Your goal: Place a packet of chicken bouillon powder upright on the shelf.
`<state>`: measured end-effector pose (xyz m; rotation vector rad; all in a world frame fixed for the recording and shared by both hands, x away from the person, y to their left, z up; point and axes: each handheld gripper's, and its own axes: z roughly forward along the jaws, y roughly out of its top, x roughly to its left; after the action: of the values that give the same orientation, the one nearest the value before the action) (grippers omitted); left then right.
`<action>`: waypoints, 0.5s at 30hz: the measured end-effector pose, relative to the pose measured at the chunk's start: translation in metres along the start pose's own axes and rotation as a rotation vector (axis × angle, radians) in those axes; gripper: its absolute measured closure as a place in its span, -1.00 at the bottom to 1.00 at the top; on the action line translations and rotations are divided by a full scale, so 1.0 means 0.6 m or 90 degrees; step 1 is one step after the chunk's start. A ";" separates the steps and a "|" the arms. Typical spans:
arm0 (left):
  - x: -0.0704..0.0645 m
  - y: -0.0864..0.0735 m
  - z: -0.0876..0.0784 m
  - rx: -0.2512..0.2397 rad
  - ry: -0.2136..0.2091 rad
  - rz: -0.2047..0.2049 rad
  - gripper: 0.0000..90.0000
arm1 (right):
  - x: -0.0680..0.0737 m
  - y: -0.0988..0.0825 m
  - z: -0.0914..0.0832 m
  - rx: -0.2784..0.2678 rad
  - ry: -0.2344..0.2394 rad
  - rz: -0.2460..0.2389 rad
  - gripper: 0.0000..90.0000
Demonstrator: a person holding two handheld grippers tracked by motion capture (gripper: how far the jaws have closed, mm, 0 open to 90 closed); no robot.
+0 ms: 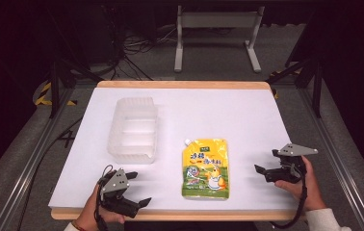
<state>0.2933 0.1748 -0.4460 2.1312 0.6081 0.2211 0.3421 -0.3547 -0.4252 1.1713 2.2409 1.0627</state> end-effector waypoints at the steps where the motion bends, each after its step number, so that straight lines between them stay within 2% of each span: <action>1: -0.002 -0.001 0.003 0.003 -0.021 -0.005 -0.90 | 0.000 0.001 0.000 -0.003 0.009 0.002 -0.82; 3: -0.006 -0.002 0.005 0.007 -0.020 0.003 -0.88 | 0.003 0.005 0.002 0.003 0.011 0.001 -0.82; 7: -0.023 0.001 0.012 0.008 -0.042 0.017 -0.81 | 0.011 0.019 0.016 0.016 0.033 0.004 -0.77; 8: -0.027 0.002 0.016 0.013 -0.057 0.018 -0.79 | 0.013 0.023 0.022 0.022 0.043 0.005 -0.77; 10: -0.039 0.006 0.028 0.031 -0.061 0.031 -0.77 | 0.020 0.035 0.035 0.030 0.065 0.003 -0.77; 11: -0.043 0.009 0.033 0.036 -0.072 0.036 -0.76 | 0.024 0.044 0.045 0.032 0.081 0.002 -0.77; 13: -0.050 0.016 0.044 0.037 -0.076 0.036 -0.74 | 0.031 0.057 0.066 0.043 0.115 0.007 -0.77; 15: -0.056 0.025 0.058 0.046 -0.095 0.040 -0.71 | 0.040 0.070 0.085 0.061 0.128 0.006 -0.75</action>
<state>0.2821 0.1260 -0.4524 2.2159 0.4679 0.0742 0.3827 -0.2975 -0.4250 1.1598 2.4673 1.1331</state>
